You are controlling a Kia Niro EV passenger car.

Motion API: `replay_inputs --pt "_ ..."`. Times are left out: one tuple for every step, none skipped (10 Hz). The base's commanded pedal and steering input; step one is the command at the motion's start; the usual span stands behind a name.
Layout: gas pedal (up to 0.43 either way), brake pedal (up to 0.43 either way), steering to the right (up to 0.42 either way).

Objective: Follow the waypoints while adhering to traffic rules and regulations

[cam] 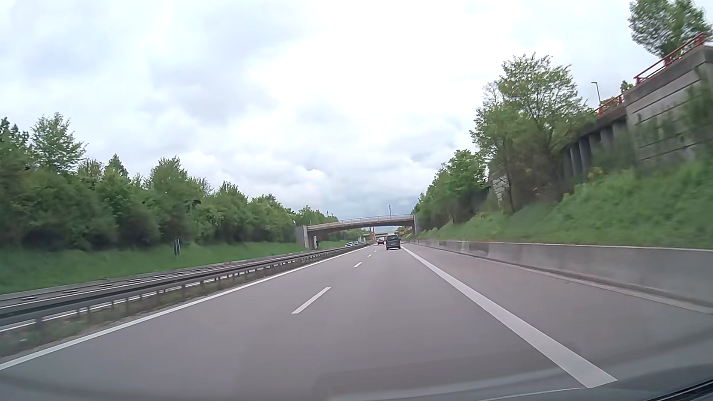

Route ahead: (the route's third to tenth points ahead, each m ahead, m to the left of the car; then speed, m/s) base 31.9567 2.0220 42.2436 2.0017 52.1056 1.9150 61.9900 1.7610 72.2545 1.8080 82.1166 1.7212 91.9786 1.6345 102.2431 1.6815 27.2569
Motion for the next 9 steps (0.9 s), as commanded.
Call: replay_inputs --pt "0.240 0.012 0.001" --pt "0.240 0.012 0.002" --pt "0.240 0.012 0.002" --pt "0.240 0.012 0.001" --pt "0.240 0.012 0.001" --pt "0.240 0.012 0.001" --pt "0.240 0.012 0.001" --pt "0.240 0.012 0.002" --pt "0.240 0.012 0.001"
